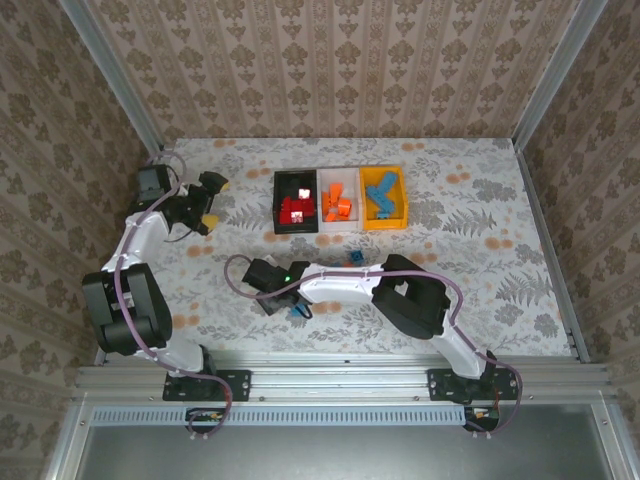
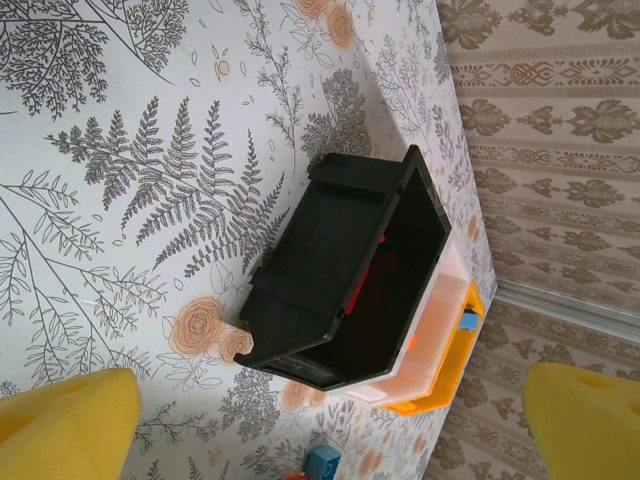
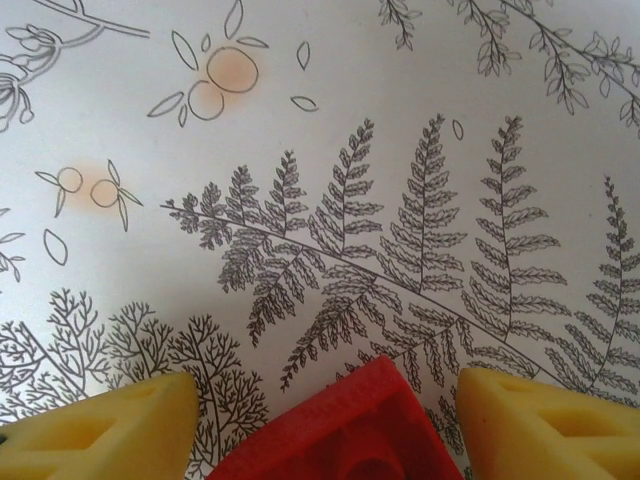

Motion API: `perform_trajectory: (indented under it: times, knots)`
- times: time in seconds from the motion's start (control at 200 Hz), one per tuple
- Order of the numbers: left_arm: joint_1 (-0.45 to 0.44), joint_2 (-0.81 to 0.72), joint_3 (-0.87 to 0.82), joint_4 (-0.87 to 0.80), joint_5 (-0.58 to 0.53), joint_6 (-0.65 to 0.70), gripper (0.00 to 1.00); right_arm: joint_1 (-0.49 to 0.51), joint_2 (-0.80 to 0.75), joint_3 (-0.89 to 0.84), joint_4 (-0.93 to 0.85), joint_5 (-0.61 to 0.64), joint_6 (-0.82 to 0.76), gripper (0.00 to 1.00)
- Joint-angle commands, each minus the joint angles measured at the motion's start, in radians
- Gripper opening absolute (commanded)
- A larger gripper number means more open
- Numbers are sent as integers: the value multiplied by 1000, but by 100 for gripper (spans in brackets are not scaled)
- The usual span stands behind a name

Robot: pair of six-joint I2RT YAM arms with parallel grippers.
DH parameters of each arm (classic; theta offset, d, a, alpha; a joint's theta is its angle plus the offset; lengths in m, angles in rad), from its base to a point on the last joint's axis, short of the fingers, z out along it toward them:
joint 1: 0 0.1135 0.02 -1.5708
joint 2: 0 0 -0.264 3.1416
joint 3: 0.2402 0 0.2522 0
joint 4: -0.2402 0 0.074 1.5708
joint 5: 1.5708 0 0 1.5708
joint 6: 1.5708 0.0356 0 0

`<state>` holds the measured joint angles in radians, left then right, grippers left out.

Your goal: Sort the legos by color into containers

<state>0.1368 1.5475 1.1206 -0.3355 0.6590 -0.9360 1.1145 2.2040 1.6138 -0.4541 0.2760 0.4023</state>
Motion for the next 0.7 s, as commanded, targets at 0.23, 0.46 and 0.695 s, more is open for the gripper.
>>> perform_trajectory:
  times: [0.23, 0.46, 0.695]
  knots:
    - [-18, -5, -6, 3, 8, 4, 99, -32, -35, -81, 22, -4, -61, 70]
    - [-22, -2, -1, 0, 8, 9, 99, -67, -45, -101, 64, -16, -70, 57]
    - [-27, 5, -1, 10, 25, 0, 99, -97, -51, -87, 82, -15, -55, 48]
